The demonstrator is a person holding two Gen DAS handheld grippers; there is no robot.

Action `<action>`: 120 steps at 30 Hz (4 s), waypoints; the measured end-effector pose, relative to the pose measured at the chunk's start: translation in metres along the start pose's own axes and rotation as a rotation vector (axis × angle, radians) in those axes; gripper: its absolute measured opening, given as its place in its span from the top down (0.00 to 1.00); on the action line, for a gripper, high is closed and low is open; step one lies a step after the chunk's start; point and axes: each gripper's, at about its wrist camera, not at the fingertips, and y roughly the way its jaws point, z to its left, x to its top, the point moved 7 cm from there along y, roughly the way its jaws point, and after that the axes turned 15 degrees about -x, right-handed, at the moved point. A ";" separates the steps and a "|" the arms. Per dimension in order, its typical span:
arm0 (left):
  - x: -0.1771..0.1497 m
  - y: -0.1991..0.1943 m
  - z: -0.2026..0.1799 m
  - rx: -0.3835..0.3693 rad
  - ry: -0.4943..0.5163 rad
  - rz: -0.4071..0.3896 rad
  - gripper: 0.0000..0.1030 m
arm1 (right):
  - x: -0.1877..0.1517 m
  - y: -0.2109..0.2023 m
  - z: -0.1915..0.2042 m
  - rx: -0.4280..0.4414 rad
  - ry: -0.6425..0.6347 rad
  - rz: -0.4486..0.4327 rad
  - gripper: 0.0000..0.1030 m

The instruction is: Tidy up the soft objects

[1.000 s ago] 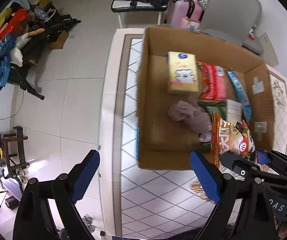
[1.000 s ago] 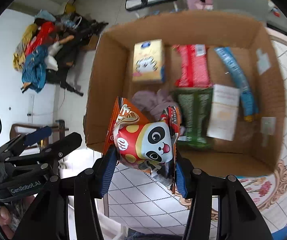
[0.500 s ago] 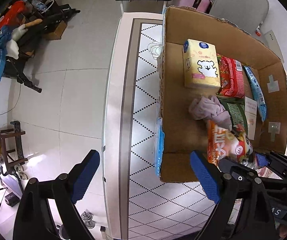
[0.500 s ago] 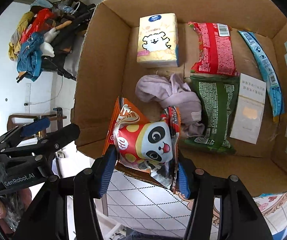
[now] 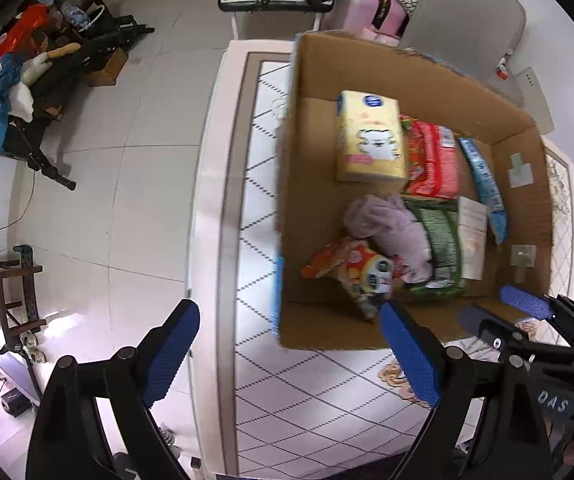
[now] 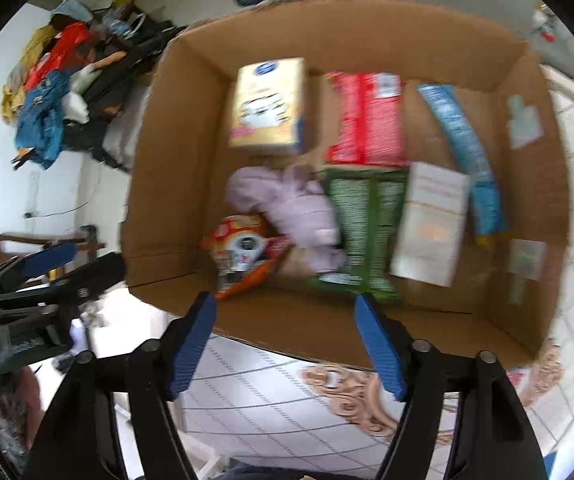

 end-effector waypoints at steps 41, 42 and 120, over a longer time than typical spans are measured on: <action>-0.123 -0.215 -0.170 0.043 0.145 -0.432 0.10 | -0.156 -0.298 -0.119 -0.214 0.131 -0.476 0.07; -0.127 -0.217 -0.173 0.041 0.148 -0.431 0.10 | -0.159 -0.302 -0.119 -0.211 0.129 -0.480 0.07; -0.157 -0.237 -0.197 0.025 0.146 -0.463 0.10 | -0.186 -0.347 -0.148 -0.281 0.197 -0.550 0.07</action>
